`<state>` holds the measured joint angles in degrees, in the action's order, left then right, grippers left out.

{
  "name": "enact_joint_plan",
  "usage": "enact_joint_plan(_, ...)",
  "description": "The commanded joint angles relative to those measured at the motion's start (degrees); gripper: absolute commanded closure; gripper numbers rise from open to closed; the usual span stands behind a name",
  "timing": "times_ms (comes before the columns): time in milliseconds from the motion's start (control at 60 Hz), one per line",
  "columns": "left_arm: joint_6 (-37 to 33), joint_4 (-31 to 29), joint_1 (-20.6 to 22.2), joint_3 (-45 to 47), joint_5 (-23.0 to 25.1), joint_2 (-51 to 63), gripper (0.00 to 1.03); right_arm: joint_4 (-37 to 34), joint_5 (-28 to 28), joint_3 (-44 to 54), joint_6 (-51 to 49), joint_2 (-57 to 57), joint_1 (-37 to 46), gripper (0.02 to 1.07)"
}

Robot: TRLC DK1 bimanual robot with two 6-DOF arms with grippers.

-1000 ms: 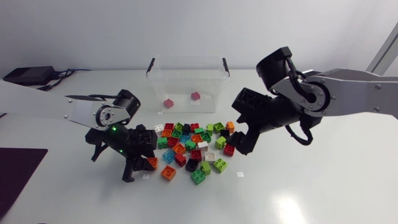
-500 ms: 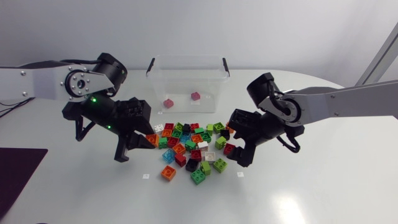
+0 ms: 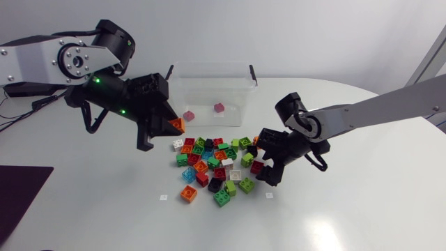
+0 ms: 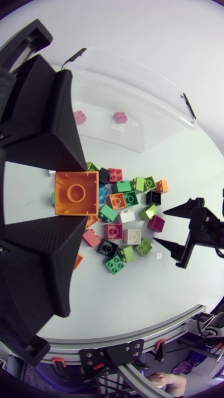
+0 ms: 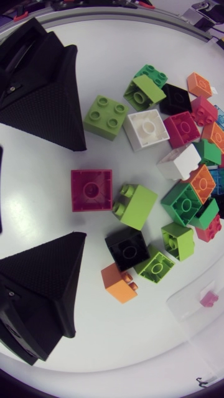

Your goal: Place the duplo bricks in the container

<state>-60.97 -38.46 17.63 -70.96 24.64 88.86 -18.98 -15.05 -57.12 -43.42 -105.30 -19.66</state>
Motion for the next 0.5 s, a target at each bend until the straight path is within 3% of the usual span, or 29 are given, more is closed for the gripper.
enact_joint_plan(0,3.23,1.46,-0.58,-2.69,0.84,0.26,0.66,0.7,-0.33,-1.59,-1.41,-2.02,0.15,0.13)
enact_joint_plan(83,5.07,3.83,-0.66,-3.48,0.93,0.79,0.66,0.7,-0.33,-2.29,-1.41,-2.81,-0.12,0.16)
enact_joint_plan(217,9.38,7.96,-1.1,-5.51,0.93,2.9,0.66,0.79,-0.51,-2.73,-1.32,-3.34,-0.38,0.32)
enact_joint_plan(483,17.2,15.69,-1.1,-8.76,0.84,7.38,0.66,1.49,-1.3,-2.38,-1.32,-3.42,-0.91,0.82)
